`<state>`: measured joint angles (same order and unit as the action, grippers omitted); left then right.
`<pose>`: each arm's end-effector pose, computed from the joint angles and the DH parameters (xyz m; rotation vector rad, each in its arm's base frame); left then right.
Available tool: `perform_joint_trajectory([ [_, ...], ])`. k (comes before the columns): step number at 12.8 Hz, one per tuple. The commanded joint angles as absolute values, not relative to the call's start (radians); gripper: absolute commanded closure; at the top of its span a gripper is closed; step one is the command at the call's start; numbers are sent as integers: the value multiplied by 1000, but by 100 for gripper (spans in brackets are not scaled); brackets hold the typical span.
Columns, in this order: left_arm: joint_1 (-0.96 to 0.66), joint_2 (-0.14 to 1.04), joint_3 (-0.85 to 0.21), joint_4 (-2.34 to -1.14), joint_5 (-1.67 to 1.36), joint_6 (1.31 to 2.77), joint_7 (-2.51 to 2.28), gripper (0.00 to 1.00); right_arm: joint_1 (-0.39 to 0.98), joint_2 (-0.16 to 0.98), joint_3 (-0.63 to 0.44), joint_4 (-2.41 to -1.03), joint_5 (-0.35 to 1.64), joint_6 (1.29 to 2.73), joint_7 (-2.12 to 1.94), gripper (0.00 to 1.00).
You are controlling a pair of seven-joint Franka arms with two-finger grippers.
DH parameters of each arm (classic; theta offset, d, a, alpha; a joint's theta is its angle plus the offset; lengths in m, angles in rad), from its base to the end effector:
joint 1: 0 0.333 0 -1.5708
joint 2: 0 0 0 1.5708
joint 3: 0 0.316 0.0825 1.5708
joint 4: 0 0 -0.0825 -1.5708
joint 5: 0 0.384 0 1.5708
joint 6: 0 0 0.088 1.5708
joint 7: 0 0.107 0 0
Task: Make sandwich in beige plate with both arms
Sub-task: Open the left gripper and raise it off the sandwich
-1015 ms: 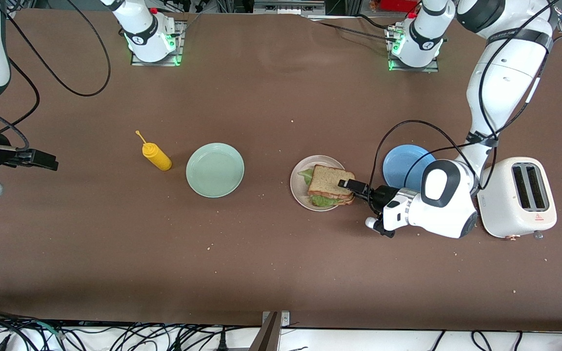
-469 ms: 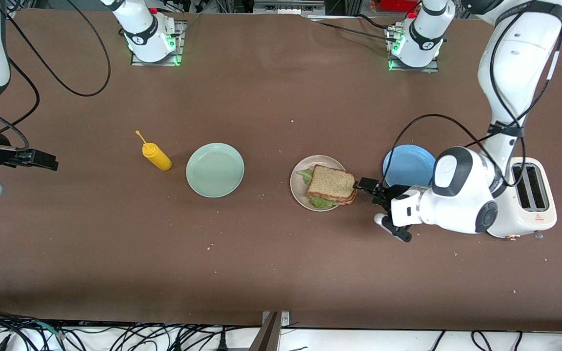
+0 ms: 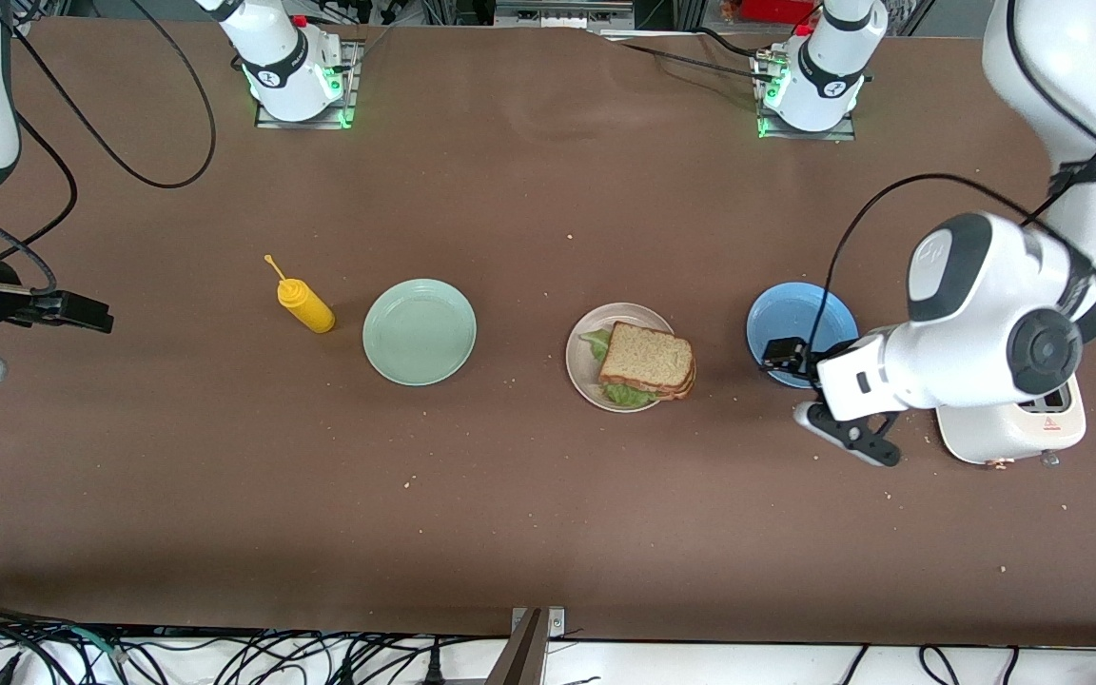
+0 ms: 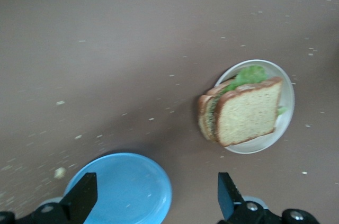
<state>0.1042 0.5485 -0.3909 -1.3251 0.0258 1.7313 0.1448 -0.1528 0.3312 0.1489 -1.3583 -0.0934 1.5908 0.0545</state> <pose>0.6814 -0.1403 0.4270 2.9094 -0.5823 -0.1709 0.6480 -0.0270 0.5283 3.0899 -0.0893 -0.1455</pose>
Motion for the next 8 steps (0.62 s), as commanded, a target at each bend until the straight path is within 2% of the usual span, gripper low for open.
perform_joint_trajectory([
  [1,100,428,-383,-1345,130,1642,22,0,-160,324,156,-1353,-107,1575,66,0],
  [6,100,258,-377,-1360,129,1502,-15,0,-160,324,156,-1353,-107,1575,66,0],
  [8,57,235,-306,-1374,106,1505,-12,0,-160,324,156,-1353,-107,1575,66,0],
])
